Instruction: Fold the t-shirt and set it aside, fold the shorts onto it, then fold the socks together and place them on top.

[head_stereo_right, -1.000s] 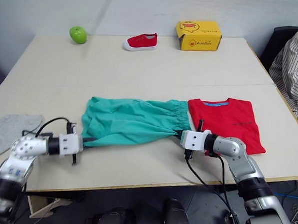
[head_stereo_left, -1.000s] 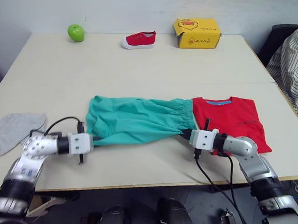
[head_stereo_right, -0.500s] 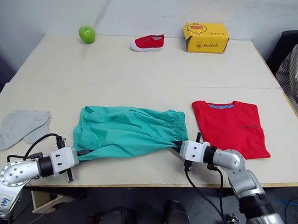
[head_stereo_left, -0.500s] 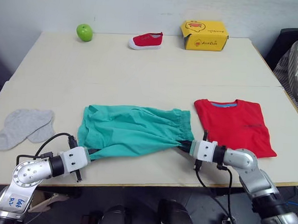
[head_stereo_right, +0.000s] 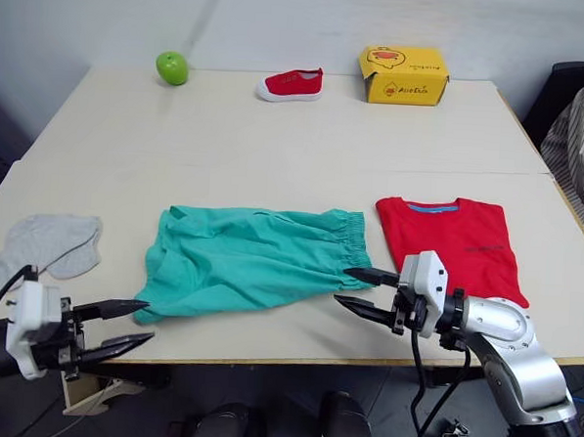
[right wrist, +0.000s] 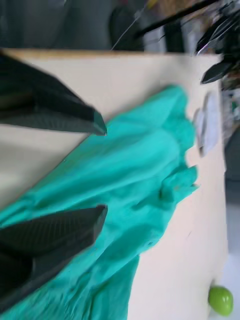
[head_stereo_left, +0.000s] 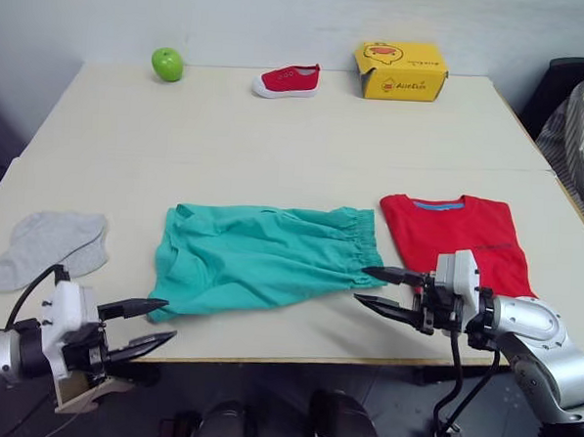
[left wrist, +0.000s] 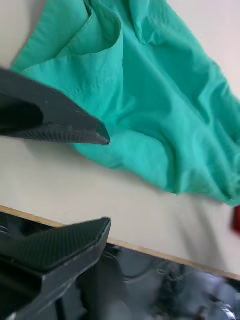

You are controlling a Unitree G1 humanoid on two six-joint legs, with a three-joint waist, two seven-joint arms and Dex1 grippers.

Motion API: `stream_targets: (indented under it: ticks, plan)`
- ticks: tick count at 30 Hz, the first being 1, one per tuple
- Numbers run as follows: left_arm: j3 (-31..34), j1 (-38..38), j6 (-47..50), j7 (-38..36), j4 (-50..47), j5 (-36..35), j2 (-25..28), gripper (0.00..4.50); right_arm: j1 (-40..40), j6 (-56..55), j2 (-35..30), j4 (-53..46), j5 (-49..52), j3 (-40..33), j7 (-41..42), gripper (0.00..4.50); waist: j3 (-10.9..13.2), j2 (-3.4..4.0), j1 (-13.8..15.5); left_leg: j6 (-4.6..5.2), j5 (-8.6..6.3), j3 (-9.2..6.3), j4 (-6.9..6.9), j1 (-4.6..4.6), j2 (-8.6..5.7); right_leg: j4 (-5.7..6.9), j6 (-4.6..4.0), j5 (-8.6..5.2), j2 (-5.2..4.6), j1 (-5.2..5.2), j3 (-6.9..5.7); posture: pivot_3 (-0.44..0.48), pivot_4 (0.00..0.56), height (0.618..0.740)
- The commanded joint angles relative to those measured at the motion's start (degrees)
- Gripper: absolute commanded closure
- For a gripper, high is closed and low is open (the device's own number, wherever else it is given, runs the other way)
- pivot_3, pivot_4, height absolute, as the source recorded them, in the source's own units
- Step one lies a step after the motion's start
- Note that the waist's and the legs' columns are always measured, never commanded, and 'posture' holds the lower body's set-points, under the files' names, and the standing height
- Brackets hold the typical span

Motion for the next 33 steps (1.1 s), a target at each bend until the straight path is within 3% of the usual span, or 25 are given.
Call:
stream_targets:
  ticks: [1, 3, 4, 8, 13, 18, 26, 30, 33]
  plan:
    - [-3.8, -9.9, 3.8, 6.3, -1.6, -2.8, -3.0, 3.42, -4.6, 2.0, 5.4, -0.6, -2.4, 2.4, -6.4, 3.87, 0.0, 0.0, 0.2, -0.02, 0.03, 0.0, -0.01, 0.02, -0.03, 0.02, -0.01, 0.02, 0.0, 0.02, 0.01, 0.0, 0.15, 0.74]
    - [-9.1, -17.7, 4.7, 10.8, 0.5, 1.2, -6.8, 4.03, -7.8, 1.8, 10.2, 2.5, -7.7, 5.1, -11.6, 4.49, -0.1, 0.05, 0.2, -0.09, 0.07, 0.01, -0.01, -0.01, -0.05, 0.09, -0.01, 0.04, 0.04, -0.03, 0.02, 0.0, 0.15, 0.74]
    - [-12.4, -21.3, 4.8, 12.6, 1.8, 4.0, -8.7, 4.35, -9.3, 0.7, 12.7, 4.9, -11.5, 7.2, -14.3, 4.5, -0.1, 0.05, 0.2, -0.1, 0.07, 0.02, -0.06, 0.01, -0.1, 0.1, 0.0, 0.04, 0.11, -0.02, 0.0, 0.0, 0.15, 0.74]
    - [-23.3, -28.9, 4.4, 19.5, 9.3, 16.8, -15.2, 4.43, -12.1, -5.6, 21.8, 14.7, -22.2, 12.9, -21.0, 4.5, -0.1, 0.01, 0.0, -0.17, 0.18, 0.15, -0.07, -0.09, -0.15, 0.27, 0.02, 0.05, 0.37, -0.12, -0.4, 0.0, 0.15, 0.74]
    - [-28.0, -32.4, 4.2, 30.9, 17.4, 28.2, -22.6, 4.43, -13.2, -14.8, 27.8, 24.7, -33.4, 14.4, -30.8, 4.5, -0.1, -0.01, -0.6, -0.18, 0.15, 0.32, -0.15, -0.3, -0.15, 0.14, 0.07, 0.07, 0.45, -0.38, -0.38, 0.0, 0.15, 0.74]
    - [-28.1, -31.3, 8.0, 37.8, 18.1, 33.8, -24.8, 4.43, -11.6, -18.3, 27.3, 28.8, -36.4, 9.5, -37.2, 4.5, -0.2, -0.04, -0.4, -0.2, 0.2, 0.33, -0.13, -0.21, 0.01, 0.22, 0.07, 0.07, 0.44, -0.36, -0.28, 0.0, 0.15, 0.74]
    - [-26.3, -29.9, 4.3, 39.1, 25.5, 37.2, -24.1, 4.43, -14.4, -9.0, 28.4, 33.0, -26.1, -3.6, -41.4, 4.5, -0.7, 0.12, -0.4, -0.13, 0.24, 0.21, -0.12, 0.31, -0.07, 0.14, 0.06, 0.07, 0.17, 0.15, -0.19, 0.0, 0.15, 0.74]
    - [-24.2, -32.3, -3.5, 37.8, 29.3, 35.7, -25.1, 4.43, -17.9, -4.5, 30.3, 32.9, -20.2, -7.7, -40.6, 4.5, -0.9, 0.36, -0.5, -0.15, 0.24, 0.23, -0.2, 0.43, -0.04, 0.18, -0.03, 0.02, 0.1, 0.18, 0.13, 0.0, 0.15, 0.74]
    - [-19.5, -34.9, -10.9, 34.1, 28.5, 28.7, -27.7, 4.43, -19.4, -2.7, 31.2, 28.5, -15.7, -7.6, -35.6, 4.5, -0.9, 0.47, -0.9, -0.29, 0.32, 0.33, -0.45, 0.45, 0.0, 0.21, -0.11, -0.03, 0.09, 0.03, 0.26, 0.0, 0.15, 0.74]
